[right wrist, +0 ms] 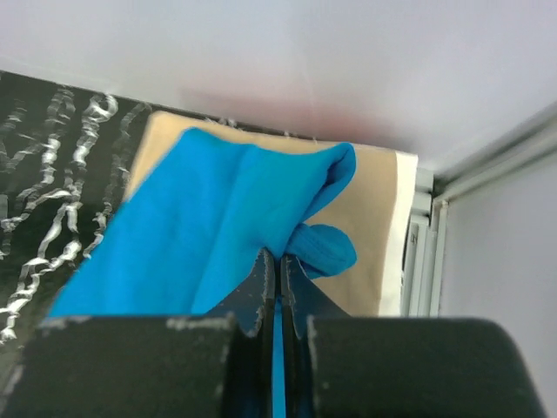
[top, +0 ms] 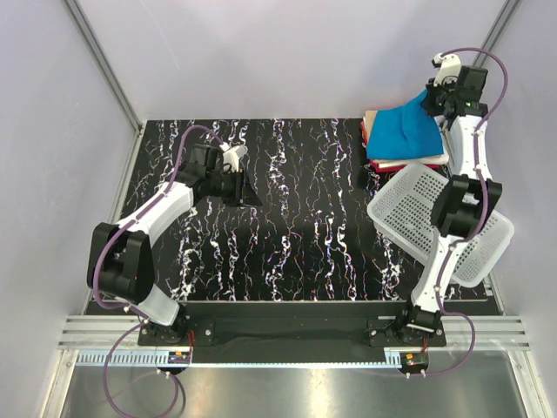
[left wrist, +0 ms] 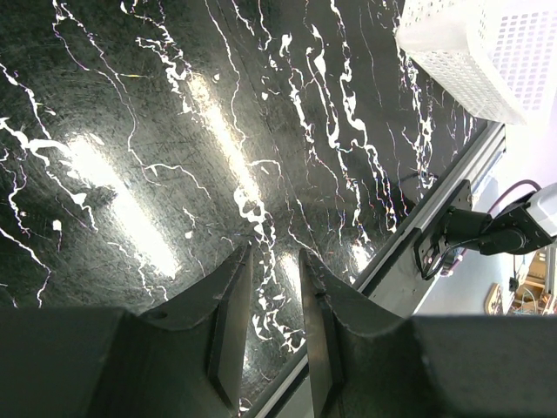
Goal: Fold and stack the t-shirts
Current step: Neatly place the folded tshirt to the corner
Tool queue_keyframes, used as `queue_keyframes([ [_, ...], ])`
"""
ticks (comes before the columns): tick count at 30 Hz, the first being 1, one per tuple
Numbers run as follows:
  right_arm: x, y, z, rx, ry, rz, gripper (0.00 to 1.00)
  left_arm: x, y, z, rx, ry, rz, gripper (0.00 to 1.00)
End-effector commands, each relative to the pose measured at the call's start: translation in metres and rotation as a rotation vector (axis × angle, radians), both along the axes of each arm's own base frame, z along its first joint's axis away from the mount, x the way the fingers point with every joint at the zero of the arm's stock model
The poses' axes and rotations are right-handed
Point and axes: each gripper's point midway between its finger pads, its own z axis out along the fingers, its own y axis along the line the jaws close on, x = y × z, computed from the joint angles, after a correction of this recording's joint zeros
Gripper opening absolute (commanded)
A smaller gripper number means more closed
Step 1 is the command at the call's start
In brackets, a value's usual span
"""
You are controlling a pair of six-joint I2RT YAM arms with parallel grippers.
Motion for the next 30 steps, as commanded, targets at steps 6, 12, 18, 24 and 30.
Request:
queue_keyframes([
  [6,-0.013,0.028,0.094,-0.062,-0.319,0.129,0.00,0.006,-0.005,0.016,-0.039,-0.060,-0.019,0.33],
  [12,0.024,-0.003,0.050,-0.033,-0.272,0.072,0.00,0.008,-0.005,0.012,-0.037,-0.045,-0.018,0.33],
  [18,0.069,-0.040,0.006,-0.004,-0.241,-0.002,0.00,0.009,-0.005,0.005,-0.036,-0.022,-0.020,0.33],
  [24,0.085,-0.076,0.015,-0.028,-0.329,-0.157,0.34,0.010,-0.006,0.001,-0.038,-0.010,-0.026,0.33],
  [30,0.065,-0.072,0.051,0.063,-0.330,-0.214,0.46,0.009,-0.007,0.009,-0.049,-0.025,-0.030,0.33],
])
